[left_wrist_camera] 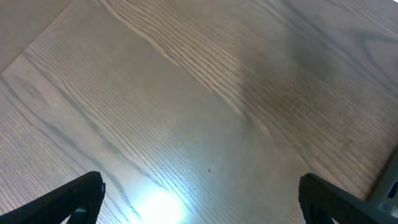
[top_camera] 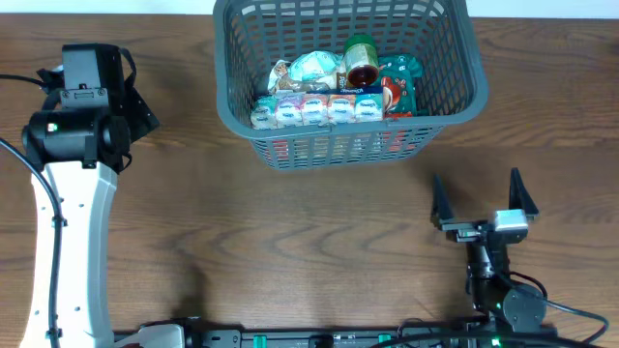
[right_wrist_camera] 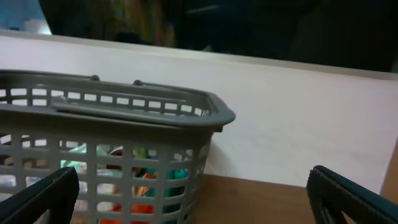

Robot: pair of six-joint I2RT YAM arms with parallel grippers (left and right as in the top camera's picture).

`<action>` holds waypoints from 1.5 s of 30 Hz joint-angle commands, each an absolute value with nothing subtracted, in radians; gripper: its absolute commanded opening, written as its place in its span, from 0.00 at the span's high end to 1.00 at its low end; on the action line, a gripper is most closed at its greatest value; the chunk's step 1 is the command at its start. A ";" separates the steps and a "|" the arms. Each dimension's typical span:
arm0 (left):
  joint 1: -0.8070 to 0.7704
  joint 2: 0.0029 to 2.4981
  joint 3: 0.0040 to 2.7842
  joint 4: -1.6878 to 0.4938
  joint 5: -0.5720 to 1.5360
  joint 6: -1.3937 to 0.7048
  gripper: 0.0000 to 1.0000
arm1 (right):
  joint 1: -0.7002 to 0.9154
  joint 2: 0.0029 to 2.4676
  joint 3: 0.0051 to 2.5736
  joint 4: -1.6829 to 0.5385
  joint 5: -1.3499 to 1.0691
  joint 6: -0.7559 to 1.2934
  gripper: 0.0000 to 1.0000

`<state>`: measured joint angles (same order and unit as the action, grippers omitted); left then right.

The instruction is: Pack container

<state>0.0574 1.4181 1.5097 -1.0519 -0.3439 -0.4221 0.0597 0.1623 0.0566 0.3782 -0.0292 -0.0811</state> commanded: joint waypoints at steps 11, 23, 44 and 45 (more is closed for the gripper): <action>0.062 1.425 1.507 -1.058 -0.356 -0.431 0.02 | 0.029 0.035 0.005 0.377 -0.035 -0.091 0.01; 0.062 1.425 1.507 -1.058 -0.356 -0.431 0.01 | 0.029 0.030 0.006 0.299 -0.034 -0.090 0.01; 0.062 1.425 1.507 -1.058 -0.356 -0.431 0.01 | 0.029 0.030 0.006 0.242 0.054 -0.042 0.01; 0.062 1.425 1.507 -1.058 -0.356 -0.431 0.01 | 0.029 0.030 0.006 0.242 0.054 -0.042 0.01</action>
